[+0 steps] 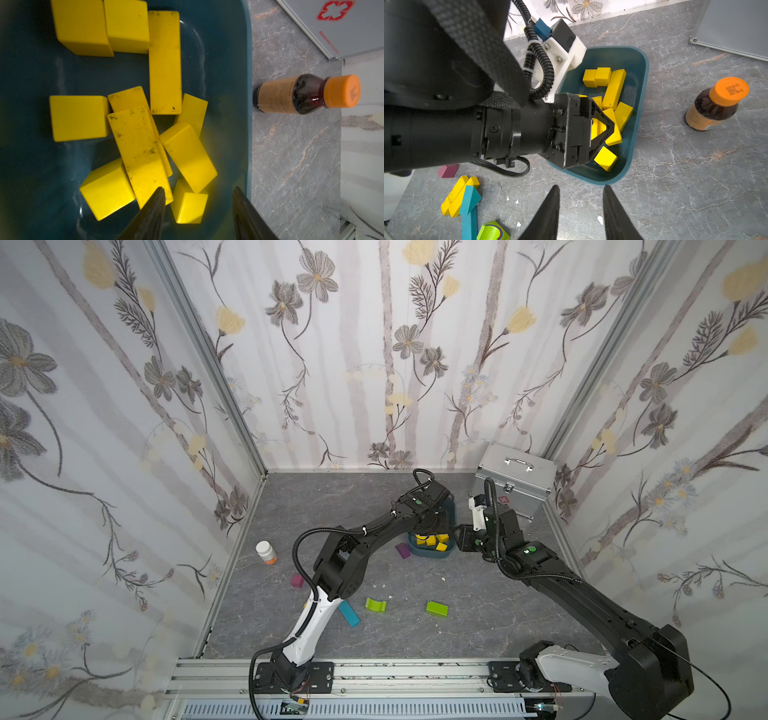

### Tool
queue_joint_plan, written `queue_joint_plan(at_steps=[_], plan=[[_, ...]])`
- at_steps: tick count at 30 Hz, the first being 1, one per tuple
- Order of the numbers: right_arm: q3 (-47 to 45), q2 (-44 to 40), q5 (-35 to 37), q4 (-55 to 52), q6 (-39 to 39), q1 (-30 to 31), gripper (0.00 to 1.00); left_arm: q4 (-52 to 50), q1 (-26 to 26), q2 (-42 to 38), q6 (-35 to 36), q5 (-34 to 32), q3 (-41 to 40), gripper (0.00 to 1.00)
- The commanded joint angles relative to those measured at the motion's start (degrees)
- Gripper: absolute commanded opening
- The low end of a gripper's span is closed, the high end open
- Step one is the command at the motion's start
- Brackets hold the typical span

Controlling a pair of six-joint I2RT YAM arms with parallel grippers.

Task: Pick out the yellow building blocks
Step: Place the building block in the storage box.

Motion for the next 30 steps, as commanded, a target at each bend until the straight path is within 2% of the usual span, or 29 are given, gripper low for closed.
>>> queue_joint_plan(at_steps=[1,15,30], plan=[[0.61,0.53,-1.74,1.87,-0.54,0.15,0.37,1.67,-0.10,-1.12,-0.15,-1.34,-0.03,0.54],[2.23,-0.34,-1.66,3.47,-2.33,1.68,0.35,1.32,-0.11,-5.61,5.29,-8.00,-0.58,0.53],[3.00,1.49,0.46,6.86,-3.08,7.60,0.35,3.42,1.02,-12.48,6.39,-11.23,-10.03,0.53]])
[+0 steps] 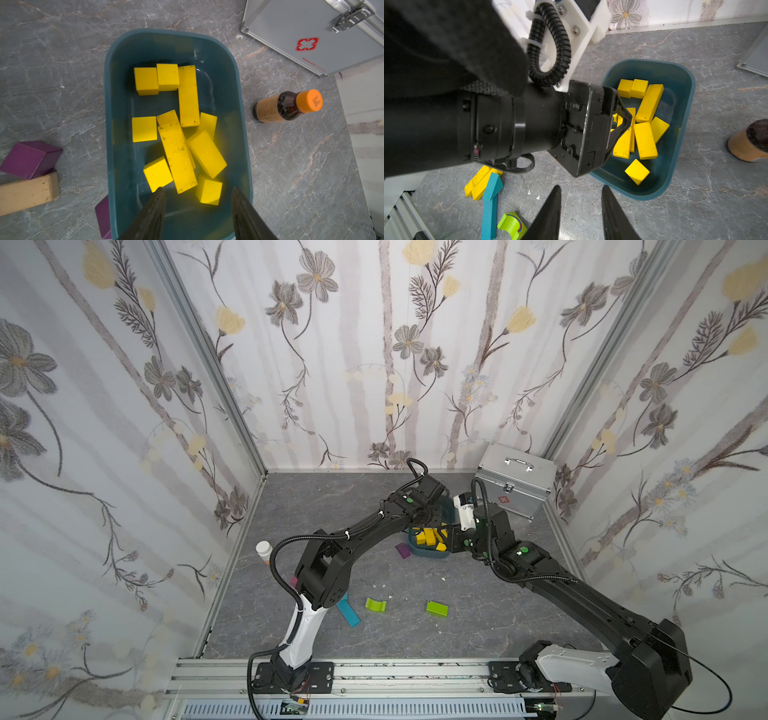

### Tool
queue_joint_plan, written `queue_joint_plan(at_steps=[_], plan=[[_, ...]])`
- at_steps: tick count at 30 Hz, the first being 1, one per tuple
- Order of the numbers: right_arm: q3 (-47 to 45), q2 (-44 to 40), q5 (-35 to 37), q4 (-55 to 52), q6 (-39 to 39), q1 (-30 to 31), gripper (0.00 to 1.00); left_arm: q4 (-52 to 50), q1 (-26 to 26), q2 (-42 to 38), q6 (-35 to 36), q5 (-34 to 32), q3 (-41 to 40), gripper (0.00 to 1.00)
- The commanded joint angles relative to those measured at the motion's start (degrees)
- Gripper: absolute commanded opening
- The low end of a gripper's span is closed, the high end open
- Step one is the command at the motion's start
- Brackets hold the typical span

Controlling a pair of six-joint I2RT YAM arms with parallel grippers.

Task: Pick out the yellow building blocks
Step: Place the building block in the storage box.

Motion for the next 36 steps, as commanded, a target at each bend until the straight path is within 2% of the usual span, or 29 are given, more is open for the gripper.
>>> queue_joint_plan(at_steps=[1,14,22,24,36], plan=[[0.92,0.59,1.36,3.56,-0.99,1.15,0.35,1.87,0.76,-2.04,-0.04,-1.75,-2.03,0.53],[3.74,3.90,1.00,8.54,-3.52,7.22,0.35,5.51,4.31,-13.06,1.70,-6.01,-15.21,0.52],[8.60,9.82,1.01,8.64,-3.28,9.27,0.34,6.87,7.46,-20.01,2.81,-6.07,-23.24,0.51],[10.50,11.73,0.91,8.21,-3.19,11.39,0.34,7.13,8.50,-21.83,2.91,-5.97,-26.08,0.51],[21.48,23.61,-2.62,6.37,-1.37,12.89,0.34,5.79,15.03,-30.98,4.01,-4.73,-36.52,0.50]])
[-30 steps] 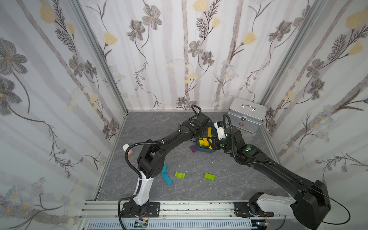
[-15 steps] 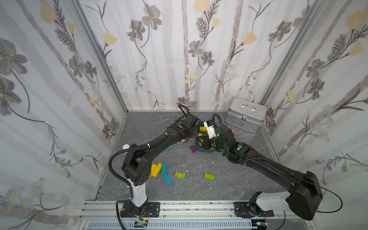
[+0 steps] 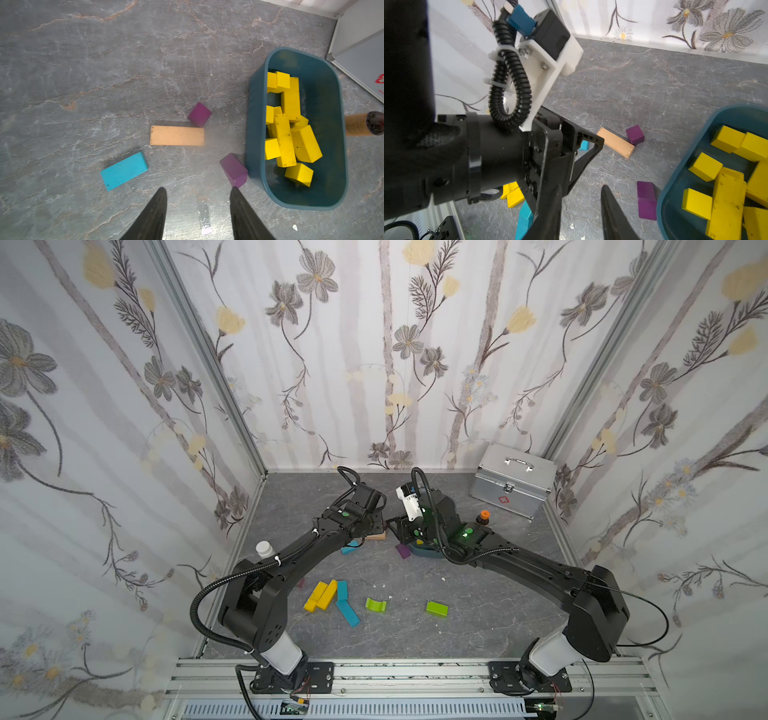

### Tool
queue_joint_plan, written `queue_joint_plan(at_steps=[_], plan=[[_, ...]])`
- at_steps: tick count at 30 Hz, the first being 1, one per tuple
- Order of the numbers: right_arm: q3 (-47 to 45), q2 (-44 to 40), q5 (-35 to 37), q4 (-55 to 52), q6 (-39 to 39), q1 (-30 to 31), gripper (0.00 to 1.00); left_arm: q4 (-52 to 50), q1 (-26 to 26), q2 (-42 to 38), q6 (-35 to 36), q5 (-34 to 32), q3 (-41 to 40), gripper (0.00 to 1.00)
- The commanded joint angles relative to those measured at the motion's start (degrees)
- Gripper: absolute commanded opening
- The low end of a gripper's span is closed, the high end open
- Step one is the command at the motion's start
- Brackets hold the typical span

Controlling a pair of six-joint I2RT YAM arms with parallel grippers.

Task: Pick out the yellow building blocks
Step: Place the building block in the storage box, then pick up the building block from the center of the board.

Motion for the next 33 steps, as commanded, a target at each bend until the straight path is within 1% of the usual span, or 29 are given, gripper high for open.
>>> queue_joint_plan(at_steps=[1,5,13,22,26,33], plan=[[2.58,2.45,-1.76,-0.07,1.22,0.27,0.34,-0.87,0.99,-1.81,1.02,-0.29,-1.24,0.50],[5.97,5.73,-3.36,-1.07,1.79,0.46,0.33,-2.34,1.67,-4.20,1.05,-1.08,-3.99,0.50],[10.02,10.17,-6.21,-2.04,1.89,1.05,0.33,-3.81,2.07,-9.92,-3.26,-1.29,-11.06,0.50],[9.97,12.07,-8.09,-2.04,1.46,3.43,0.33,-8.56,2.20,-16.07,-5.17,-4.34,-16.20,0.50],[9.36,12.03,-7.47,-1.87,1.37,4.60,0.33,-11.13,2.18,-18.28,-5.79,-4.13,-17.70,0.50],[7.44,11.60,-6.84,-1.04,1.63,6.61,0.32,-15.87,2.16,-21.67,-8.67,-2.97,-20.66,0.47]])
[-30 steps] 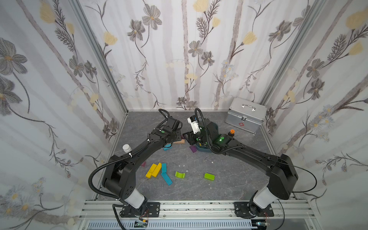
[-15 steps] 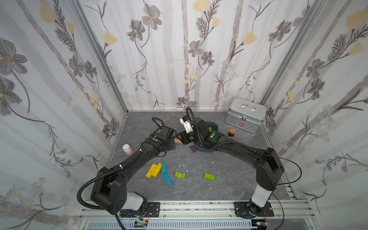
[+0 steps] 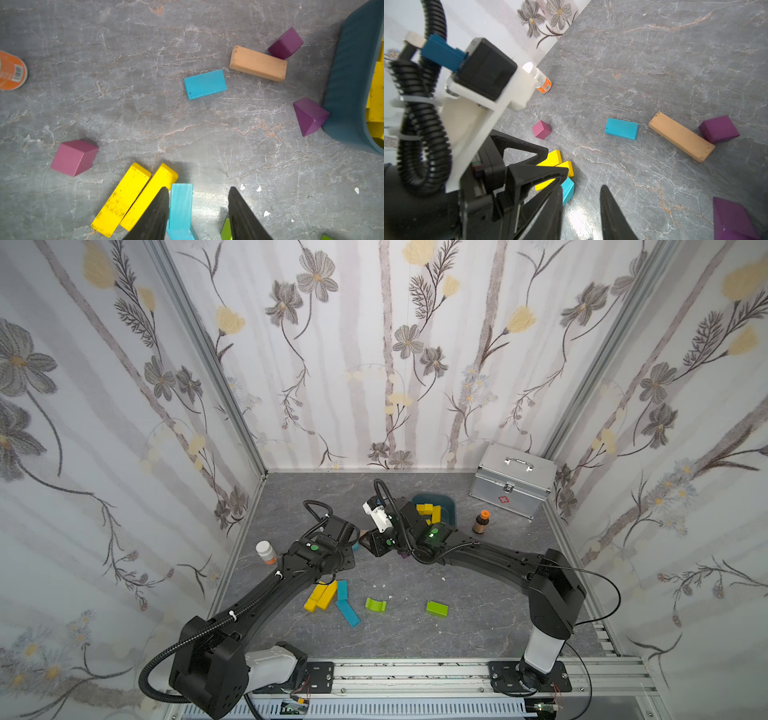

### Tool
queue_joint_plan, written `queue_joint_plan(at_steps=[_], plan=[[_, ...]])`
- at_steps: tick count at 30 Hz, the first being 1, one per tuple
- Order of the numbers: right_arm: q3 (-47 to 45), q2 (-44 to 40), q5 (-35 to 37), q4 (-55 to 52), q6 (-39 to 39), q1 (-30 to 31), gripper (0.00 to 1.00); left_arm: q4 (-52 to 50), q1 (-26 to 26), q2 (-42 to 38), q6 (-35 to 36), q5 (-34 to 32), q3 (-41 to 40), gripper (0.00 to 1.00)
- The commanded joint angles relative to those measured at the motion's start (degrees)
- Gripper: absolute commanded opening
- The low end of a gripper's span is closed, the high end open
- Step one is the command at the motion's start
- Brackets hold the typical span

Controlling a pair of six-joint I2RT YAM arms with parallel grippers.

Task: Pick out the yellow building blocks
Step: Pick up the building block from the center of the board.

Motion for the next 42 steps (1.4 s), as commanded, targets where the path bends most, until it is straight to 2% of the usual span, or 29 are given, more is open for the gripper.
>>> queue_joint_plan(at_steps=[1,12,18,26,35,39,42], plan=[[-0.51,-0.25,0.12,1.31,-0.16,0.71,0.33,-3.80,0.06,-1.19,-3.04,-0.16,-1.76,0.46],[-4.71,-2.70,0.11,2.18,-3.16,2.57,0.32,-0.38,0.91,-3.11,-7.85,2.48,-10.16,0.42],[-7.78,-4.57,0.35,3.22,-6.03,4.14,0.32,1.82,2.69,-0.53,-7.77,6.13,-12.08,0.43],[-8.85,-5.13,1.73,3.12,-6.31,5.81,0.33,3.01,5.56,-0.04,-7.09,6.88,-13.66,0.45],[-8.05,-4.87,2.78,2.76,-6.27,6.27,0.33,4.05,10.78,1.09,-3.31,7.85,-15.25,0.47],[-7.65,-4.60,3.15,2.68,-6.49,6.27,0.33,4.02,11.61,1.37,-1.72,8.76,-15.25,0.50],[-7.43,-4.32,3.18,2.61,-6.57,6.27,0.33,4.14,11.64,1.37,-1.21,9.39,-15.48,0.58]])
